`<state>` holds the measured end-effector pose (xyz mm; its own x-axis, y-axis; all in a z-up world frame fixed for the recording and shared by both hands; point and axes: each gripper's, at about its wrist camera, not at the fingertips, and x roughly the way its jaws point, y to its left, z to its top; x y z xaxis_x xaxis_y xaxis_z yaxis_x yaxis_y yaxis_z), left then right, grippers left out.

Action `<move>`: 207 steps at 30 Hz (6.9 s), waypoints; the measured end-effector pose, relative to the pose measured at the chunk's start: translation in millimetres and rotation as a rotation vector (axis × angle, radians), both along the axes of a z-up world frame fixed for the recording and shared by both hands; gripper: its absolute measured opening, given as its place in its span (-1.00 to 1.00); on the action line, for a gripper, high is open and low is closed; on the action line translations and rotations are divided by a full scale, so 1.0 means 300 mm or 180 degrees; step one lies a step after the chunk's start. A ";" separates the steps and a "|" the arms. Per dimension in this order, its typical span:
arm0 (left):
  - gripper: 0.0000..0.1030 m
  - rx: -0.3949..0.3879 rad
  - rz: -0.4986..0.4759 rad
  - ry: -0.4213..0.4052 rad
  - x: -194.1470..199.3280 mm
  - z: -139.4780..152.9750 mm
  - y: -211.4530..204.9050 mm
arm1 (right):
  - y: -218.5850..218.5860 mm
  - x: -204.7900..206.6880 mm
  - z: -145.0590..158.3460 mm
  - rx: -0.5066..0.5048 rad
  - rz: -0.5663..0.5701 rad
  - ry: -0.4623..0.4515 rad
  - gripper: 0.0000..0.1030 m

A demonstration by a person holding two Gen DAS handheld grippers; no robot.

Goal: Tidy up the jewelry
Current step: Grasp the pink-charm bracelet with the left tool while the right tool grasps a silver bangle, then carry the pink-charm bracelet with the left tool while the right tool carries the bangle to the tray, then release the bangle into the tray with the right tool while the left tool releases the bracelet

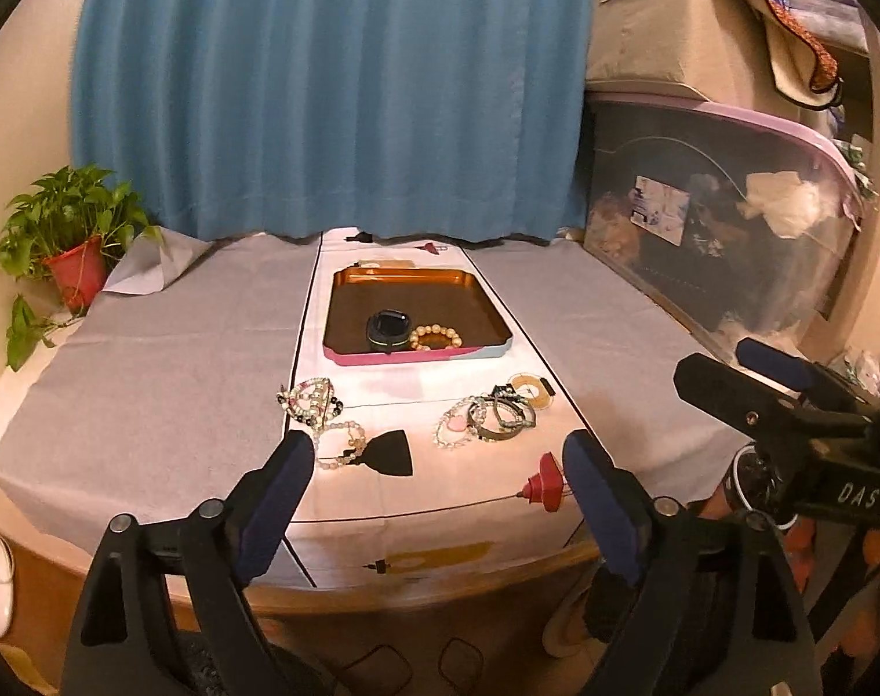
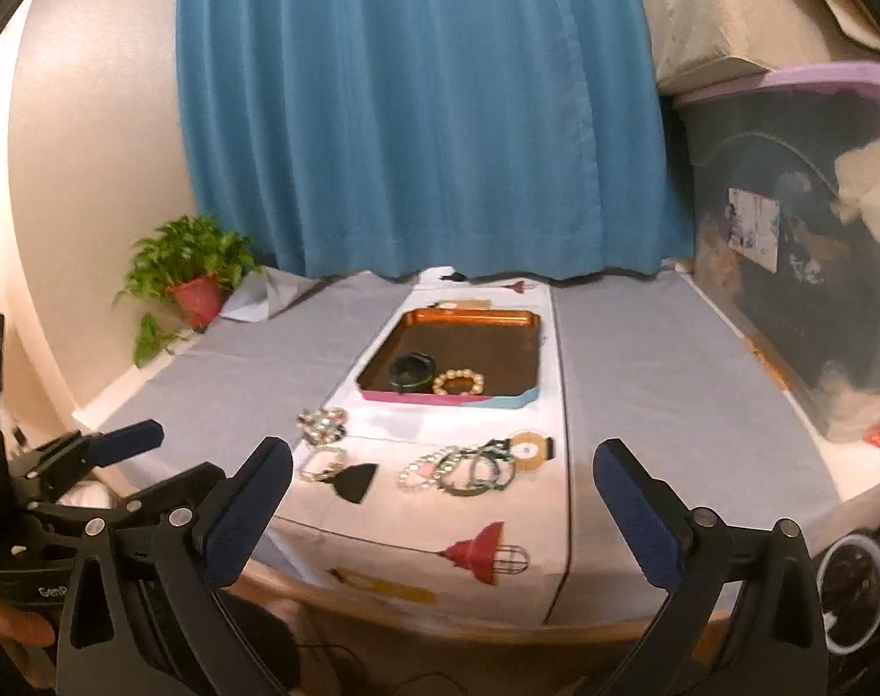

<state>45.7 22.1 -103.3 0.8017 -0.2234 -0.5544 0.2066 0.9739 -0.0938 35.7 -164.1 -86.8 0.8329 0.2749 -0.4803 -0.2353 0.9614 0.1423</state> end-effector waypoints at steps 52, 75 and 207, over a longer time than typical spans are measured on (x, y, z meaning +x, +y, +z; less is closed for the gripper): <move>-0.90 -0.0406 -0.0447 0.0864 0.616 -0.473 -0.027 | 0.083 0.604 -0.577 -0.0137 0.0561 0.0882 0.18; -0.90 -0.1141 -0.0654 0.0715 0.603 -0.389 0.061 | 0.065 0.557 -0.460 0.0183 0.0508 0.0400 0.16; 0.50 -0.0208 0.0232 0.0365 0.478 -0.062 0.064 | 0.117 0.526 -0.252 -0.0219 0.0064 0.0691 0.87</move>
<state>189.2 41.4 -121.9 0.7493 -0.2055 -0.6295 0.1197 0.9770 -0.1764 193.5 -129.1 -162.4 0.7027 0.2507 -0.6659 -0.2254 0.9661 0.1258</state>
